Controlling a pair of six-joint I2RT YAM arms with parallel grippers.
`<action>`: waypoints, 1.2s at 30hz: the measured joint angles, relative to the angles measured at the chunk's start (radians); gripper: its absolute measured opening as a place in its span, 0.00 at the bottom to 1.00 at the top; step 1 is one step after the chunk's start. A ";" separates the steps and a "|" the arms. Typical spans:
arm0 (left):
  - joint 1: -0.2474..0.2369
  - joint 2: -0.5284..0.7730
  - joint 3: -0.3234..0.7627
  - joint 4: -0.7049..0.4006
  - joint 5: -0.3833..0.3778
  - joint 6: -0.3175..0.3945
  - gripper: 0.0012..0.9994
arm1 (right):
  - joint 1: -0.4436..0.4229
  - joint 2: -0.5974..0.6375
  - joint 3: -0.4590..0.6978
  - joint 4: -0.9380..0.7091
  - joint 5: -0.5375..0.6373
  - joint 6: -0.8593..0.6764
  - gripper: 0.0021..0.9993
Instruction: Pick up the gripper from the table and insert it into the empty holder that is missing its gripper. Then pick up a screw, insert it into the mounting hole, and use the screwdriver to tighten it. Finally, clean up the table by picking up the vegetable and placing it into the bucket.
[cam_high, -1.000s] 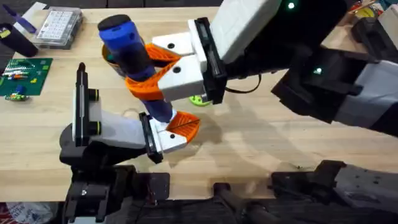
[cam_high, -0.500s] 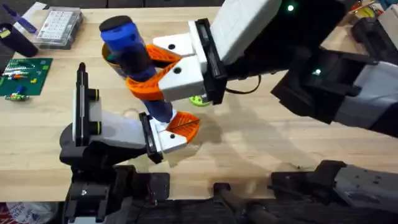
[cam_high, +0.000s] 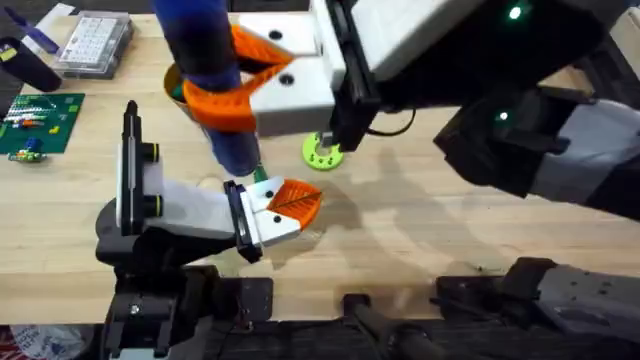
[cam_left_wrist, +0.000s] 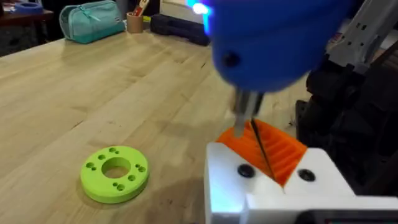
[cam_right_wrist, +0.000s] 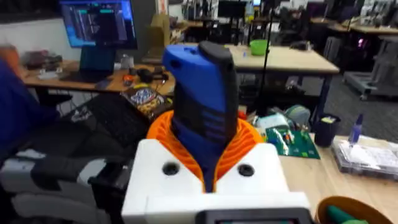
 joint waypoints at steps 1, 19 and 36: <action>0.000 0.000 0.000 0.000 0.000 0.000 0.01 | -0.004 0.000 0.013 -0.017 -0.001 0.011 0.04; 0.000 0.000 0.000 0.000 0.002 0.000 0.01 | -0.148 0.001 0.484 -0.953 0.024 -0.299 0.04; 0.000 0.000 0.000 0.000 0.002 0.000 0.01 | -0.284 0.069 0.502 -1.299 0.413 -0.800 0.04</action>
